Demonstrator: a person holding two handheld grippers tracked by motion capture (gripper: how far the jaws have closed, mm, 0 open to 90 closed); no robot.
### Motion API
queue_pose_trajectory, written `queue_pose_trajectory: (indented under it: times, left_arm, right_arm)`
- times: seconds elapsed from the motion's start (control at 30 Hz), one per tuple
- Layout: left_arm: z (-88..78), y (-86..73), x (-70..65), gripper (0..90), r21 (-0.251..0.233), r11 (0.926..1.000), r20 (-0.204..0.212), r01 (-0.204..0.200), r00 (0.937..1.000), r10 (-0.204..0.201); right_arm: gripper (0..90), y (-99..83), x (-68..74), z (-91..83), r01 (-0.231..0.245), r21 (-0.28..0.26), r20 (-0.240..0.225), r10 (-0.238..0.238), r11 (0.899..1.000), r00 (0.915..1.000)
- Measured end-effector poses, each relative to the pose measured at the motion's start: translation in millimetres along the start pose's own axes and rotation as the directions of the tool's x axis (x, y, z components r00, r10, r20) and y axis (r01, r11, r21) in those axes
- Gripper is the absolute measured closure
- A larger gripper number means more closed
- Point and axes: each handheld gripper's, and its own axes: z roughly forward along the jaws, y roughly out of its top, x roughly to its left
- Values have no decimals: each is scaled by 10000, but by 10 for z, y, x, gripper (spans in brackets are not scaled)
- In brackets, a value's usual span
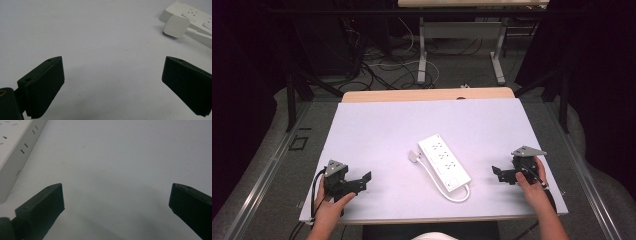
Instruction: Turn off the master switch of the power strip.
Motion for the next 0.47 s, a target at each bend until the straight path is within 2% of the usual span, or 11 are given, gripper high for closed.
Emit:
queue_pose_trajectory:
  times: [0.33,0.37,0.47]
  left_arm:
    - [1,1,3,44,-7,10000,10,6,10000,-6]
    - [1,1,3,44,-7,10000,11,12,10000,-12]
    - [5,1,5,44,-10,10000,7,9,10000,-9]
  right_arm:
    - [0,5,4,3,175,-1,20,-175,9998,9998]
    - [0,5,10,-2,27,29,50,-27,10000,10000]
    - [0,4,-2,-6,-20,-32,144,21,10000,9999]
